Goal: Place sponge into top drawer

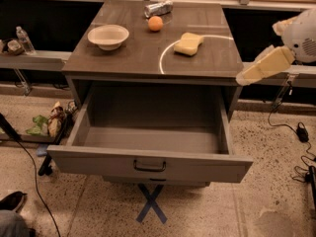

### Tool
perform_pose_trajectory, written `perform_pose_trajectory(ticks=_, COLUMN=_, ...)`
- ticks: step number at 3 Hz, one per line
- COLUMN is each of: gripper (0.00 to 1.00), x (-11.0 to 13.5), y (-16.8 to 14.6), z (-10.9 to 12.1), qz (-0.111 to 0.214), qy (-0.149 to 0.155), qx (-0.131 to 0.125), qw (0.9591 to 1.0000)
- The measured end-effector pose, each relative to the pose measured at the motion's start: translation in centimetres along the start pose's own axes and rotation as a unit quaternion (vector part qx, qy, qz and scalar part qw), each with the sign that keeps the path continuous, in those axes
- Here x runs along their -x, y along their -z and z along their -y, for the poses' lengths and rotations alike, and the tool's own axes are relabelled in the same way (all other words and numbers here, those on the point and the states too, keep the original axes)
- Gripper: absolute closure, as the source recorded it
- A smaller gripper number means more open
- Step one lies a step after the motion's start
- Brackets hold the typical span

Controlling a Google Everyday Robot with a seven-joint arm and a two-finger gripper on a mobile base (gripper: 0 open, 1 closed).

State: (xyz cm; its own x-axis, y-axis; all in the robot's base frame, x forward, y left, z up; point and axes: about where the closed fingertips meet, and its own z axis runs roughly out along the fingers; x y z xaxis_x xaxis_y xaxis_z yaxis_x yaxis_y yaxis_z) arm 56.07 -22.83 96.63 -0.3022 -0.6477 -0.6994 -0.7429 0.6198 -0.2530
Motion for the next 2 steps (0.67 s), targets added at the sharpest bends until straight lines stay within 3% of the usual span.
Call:
perform_pose_trajectory(ticks=1, gripper=0.00, x=-1.80, y=-1.44, z=-0.43, qz=0.017, qy=-0.036, qx=-0.016, qw=0.9991)
perform_pose_trajectory(ticks=2, gripper=0.00, x=-1.67, y=-1.59, z=-0.36, qz=0.017, qy=-0.034, qx=-0.017, qw=0.9991)
